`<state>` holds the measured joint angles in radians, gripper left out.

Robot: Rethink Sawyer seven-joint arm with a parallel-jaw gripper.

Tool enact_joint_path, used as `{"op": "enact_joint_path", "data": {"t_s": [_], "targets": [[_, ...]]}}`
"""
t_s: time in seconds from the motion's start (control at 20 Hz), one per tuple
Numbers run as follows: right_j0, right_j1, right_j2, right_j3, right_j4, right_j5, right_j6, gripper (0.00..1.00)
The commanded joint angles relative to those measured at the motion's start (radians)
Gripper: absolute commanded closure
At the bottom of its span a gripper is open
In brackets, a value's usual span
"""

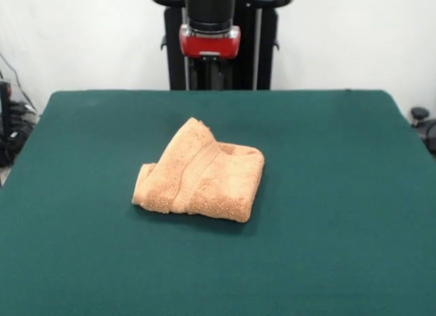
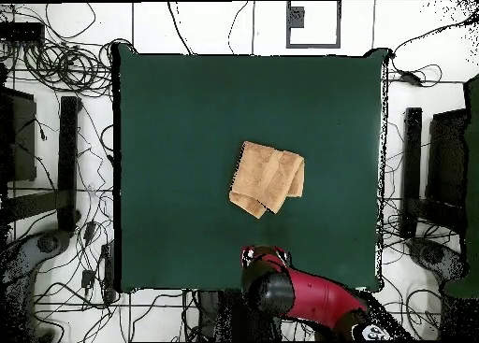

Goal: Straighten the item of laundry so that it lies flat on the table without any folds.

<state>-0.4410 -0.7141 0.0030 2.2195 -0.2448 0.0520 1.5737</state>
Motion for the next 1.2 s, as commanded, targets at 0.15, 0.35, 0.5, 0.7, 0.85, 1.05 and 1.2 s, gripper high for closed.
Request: {"op": "enact_joint_path", "data": {"t_s": [0.15,0.35,0.5,0.7,0.85,1.05,1.2], "targets": [[0.019,0.04,0.126,-0.037,-0.041,-0.039,0.118,0.0],[0.039,0.068,0.117,-0.056,-0.014,-0.053,0.149,0.0],[0.035,0.073,0.119,-0.055,0.024,-0.029,0.176,0.0],[-0.005,-0.004,0.153,-0.004,0.02,0.06,0.142,0.0],[-0.025,-0.085,0.163,0.081,0.002,0.082,0.133,0.0],[-0.046,-0.163,0.181,0.105,0.031,0.153,0.124,0.0],[-0.034,-0.13,0.181,0.012,0.055,0.228,0.098,0.0]]}}
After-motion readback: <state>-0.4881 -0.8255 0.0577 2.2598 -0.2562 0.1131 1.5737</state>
